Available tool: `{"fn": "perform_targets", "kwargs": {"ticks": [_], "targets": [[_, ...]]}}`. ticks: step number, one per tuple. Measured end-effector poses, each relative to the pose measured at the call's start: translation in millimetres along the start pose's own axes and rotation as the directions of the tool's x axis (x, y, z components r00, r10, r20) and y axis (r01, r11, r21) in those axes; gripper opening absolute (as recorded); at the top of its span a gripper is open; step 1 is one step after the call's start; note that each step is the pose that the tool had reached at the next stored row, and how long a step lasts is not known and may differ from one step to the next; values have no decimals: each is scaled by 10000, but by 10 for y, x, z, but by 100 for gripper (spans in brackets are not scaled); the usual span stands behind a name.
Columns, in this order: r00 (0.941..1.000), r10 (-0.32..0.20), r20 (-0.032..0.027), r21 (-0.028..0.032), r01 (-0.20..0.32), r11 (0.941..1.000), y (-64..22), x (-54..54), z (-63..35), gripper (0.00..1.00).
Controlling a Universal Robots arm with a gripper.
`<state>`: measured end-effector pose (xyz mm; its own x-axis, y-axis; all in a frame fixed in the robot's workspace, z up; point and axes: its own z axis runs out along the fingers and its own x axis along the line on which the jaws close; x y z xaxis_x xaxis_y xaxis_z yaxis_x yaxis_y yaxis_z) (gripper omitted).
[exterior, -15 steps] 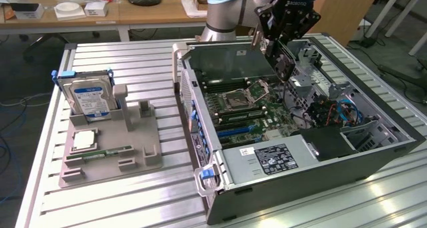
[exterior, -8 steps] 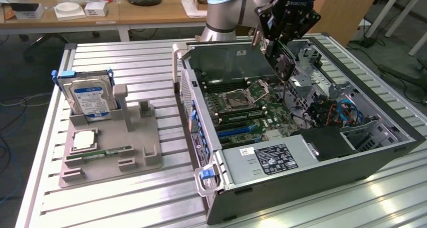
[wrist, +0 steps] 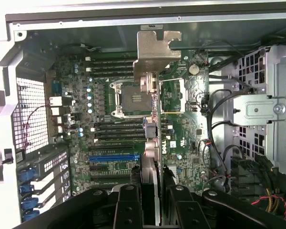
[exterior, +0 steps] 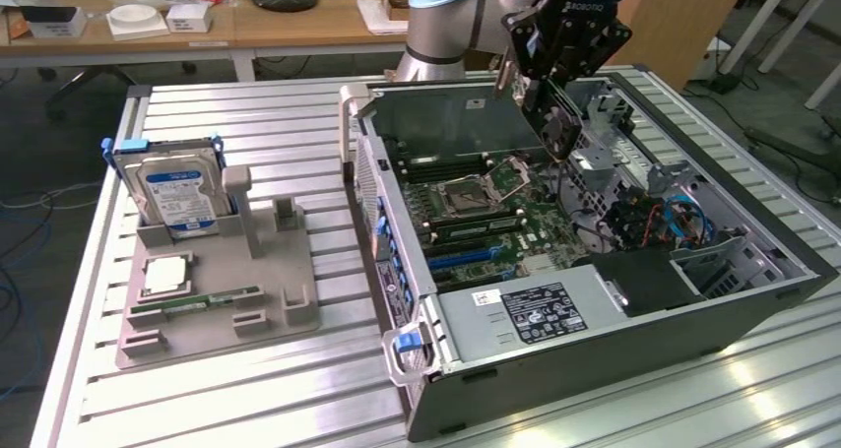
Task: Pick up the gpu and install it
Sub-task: 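Insert the gpu into the slot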
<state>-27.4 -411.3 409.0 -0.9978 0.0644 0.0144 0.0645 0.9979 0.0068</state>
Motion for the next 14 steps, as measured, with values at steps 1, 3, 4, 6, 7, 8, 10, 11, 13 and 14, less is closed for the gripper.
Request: {"fn": "perform_targets", "kwargs": {"ticks": [1,3,4,6,7,8,10,11,13,14], "targets": [[10000,-95,0,2,95,10000,0,0,0,28],[9991,-416,-2,6,416,9991,0,0,0,28],[9982,-593,-4,8,593,9982,0,0,1,28],[9954,-962,-7,14,962,9954,0,0,3,28],[9935,-1140,-8,16,1140,9935,0,0,4,28],[9913,-1320,-10,19,1320,9913,0,0,5,28],[9859,-1675,-14,24,1675,9859,0,0,6,28],[9827,-1852,-15,26,1852,9827,0,0,7,28],[9751,-2216,-19,31,2216,9751,0,0,8,28],[9713,-2379,-20,33,2379,9713,0,0,9,28]]}}
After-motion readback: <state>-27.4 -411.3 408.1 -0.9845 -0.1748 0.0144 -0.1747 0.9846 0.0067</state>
